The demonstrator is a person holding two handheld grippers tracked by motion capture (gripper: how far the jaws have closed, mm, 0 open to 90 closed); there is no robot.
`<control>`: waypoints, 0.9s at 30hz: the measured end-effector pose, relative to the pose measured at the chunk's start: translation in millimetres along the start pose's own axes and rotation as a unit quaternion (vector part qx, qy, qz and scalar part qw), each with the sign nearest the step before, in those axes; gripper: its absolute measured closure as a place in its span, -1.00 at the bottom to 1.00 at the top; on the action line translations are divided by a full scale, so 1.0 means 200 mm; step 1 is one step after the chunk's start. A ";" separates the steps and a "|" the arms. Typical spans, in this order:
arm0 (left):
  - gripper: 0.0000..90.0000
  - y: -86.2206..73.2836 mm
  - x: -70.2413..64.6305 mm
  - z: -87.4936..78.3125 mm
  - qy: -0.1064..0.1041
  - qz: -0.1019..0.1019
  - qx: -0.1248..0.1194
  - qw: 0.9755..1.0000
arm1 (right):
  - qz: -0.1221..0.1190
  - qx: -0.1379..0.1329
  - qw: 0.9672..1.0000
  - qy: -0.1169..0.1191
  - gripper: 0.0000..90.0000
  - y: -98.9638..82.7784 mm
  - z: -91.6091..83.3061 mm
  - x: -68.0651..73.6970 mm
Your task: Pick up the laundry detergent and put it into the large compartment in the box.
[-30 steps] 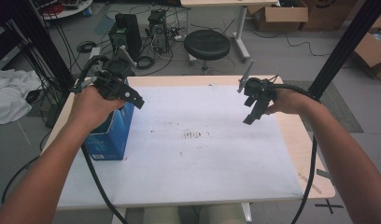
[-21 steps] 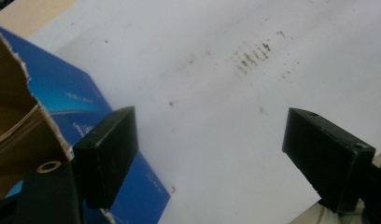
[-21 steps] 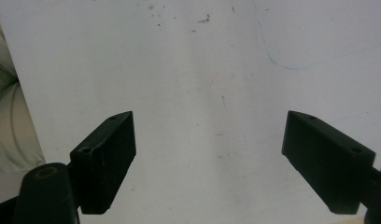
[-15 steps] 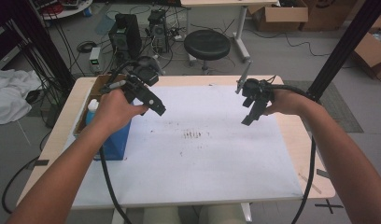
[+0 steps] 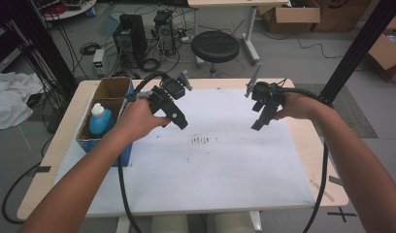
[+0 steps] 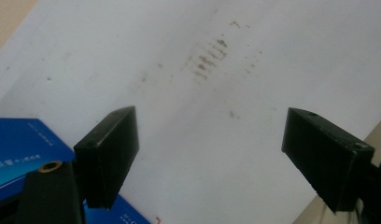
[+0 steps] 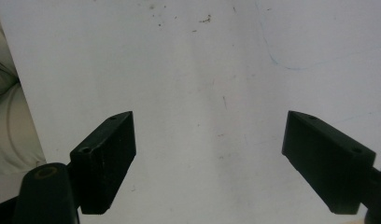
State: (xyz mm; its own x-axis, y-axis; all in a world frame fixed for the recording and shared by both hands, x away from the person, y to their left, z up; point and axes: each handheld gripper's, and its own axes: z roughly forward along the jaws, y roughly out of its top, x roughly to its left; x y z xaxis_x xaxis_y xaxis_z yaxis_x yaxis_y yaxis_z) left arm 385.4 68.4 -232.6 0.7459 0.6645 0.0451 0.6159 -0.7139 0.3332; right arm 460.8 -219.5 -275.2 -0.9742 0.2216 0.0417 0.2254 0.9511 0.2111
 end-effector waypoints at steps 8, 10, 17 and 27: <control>-0.56 0.02 0.00 0.03 -0.004 0.010 0.010 1.000 | 0.001 -0.003 1.000 0.001 -0.62 0.01 0.01 -0.01; -0.56 0.02 -0.01 0.04 -0.005 0.015 0.012 1.000 | 0.000 -0.003 1.000 0.001 -0.62 0.01 0.01 -0.02; -0.55 0.03 -0.01 0.05 -0.010 0.025 0.016 1.000 | 0.000 -0.003 1.000 0.003 -0.62 0.02 0.02 -0.02; -0.54 0.04 -0.02 0.06 -0.012 0.031 0.021 0.999 | 0.000 -0.001 1.000 0.001 -0.62 0.01 0.02 -0.02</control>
State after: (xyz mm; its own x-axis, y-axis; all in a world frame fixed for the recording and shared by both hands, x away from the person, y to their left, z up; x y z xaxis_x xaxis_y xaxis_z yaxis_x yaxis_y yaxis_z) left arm 390.8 57.9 -242.3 0.7882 0.6140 0.0415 0.5783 -0.7621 0.2910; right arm 464.8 -218.2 -278.2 -0.9743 0.2209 0.0443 0.2252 0.9506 0.2134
